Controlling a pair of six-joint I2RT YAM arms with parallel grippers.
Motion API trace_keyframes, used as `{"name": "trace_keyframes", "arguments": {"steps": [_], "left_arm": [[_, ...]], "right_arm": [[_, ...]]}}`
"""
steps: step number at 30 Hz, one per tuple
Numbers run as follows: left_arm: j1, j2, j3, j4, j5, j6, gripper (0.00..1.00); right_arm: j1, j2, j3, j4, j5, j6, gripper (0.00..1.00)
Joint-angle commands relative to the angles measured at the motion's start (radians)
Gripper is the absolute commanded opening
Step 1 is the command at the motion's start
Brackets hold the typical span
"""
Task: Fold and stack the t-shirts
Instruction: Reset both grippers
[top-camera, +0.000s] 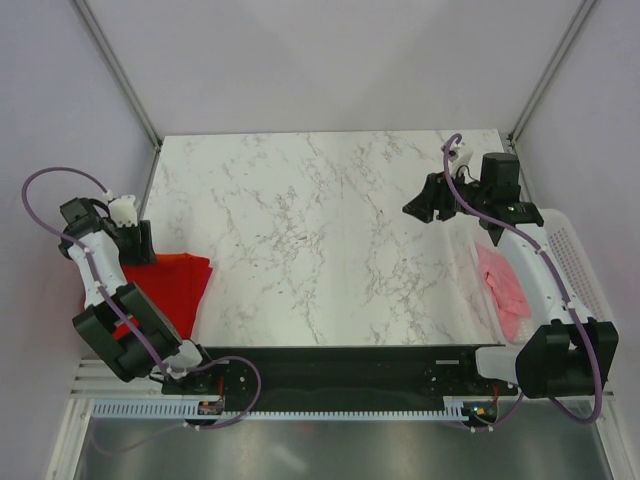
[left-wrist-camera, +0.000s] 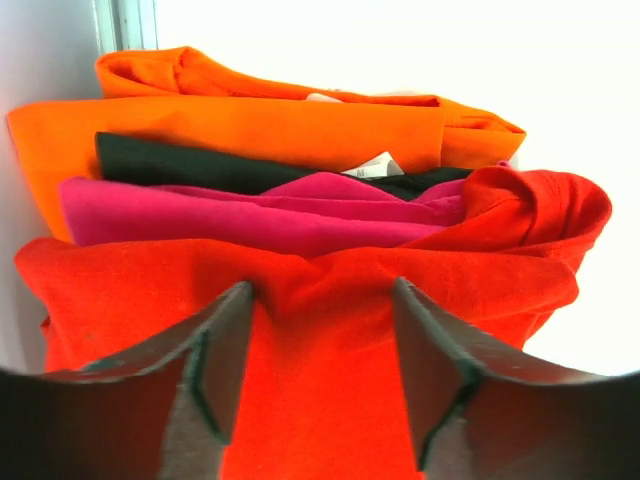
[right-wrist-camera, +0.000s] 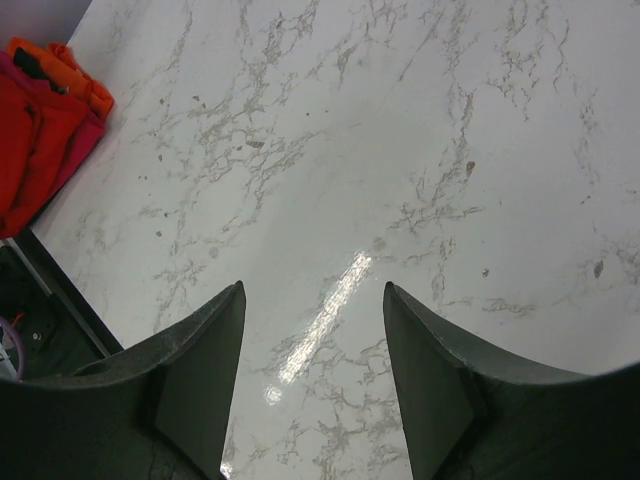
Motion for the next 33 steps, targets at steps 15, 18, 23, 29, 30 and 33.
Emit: {"name": "trace_keyframes", "arguments": {"steps": [15,18,23,29,30,33], "left_arm": [[-0.182,-0.219,0.253,-0.057,0.107,-0.145,0.93],[-0.318,-0.210,0.298,-0.118,0.071,-0.223,1.00],[-0.437,-0.086,0.321,-0.145,0.115,-0.294,1.00],[-0.491,0.100,0.407,-0.120,0.132,-0.288,1.00],[-0.496,0.125,0.442,-0.123,0.132,-0.280,1.00],[-0.515,0.223,0.520,-0.126,0.103,-0.262,1.00]], "right_arm": [[-0.010,-0.004,0.050,0.029,0.001,-0.014,0.66],[-0.010,0.013,0.080,0.039,0.048,-0.014,0.71],[-0.012,0.083,0.126,0.083,0.322,0.093,0.98],[-0.005,0.183,0.169,0.106,0.504,0.179,0.98],[0.004,0.212,0.178,0.099,0.516,0.174,0.98],[0.013,0.251,0.198,0.083,0.542,0.148,0.98]]}}
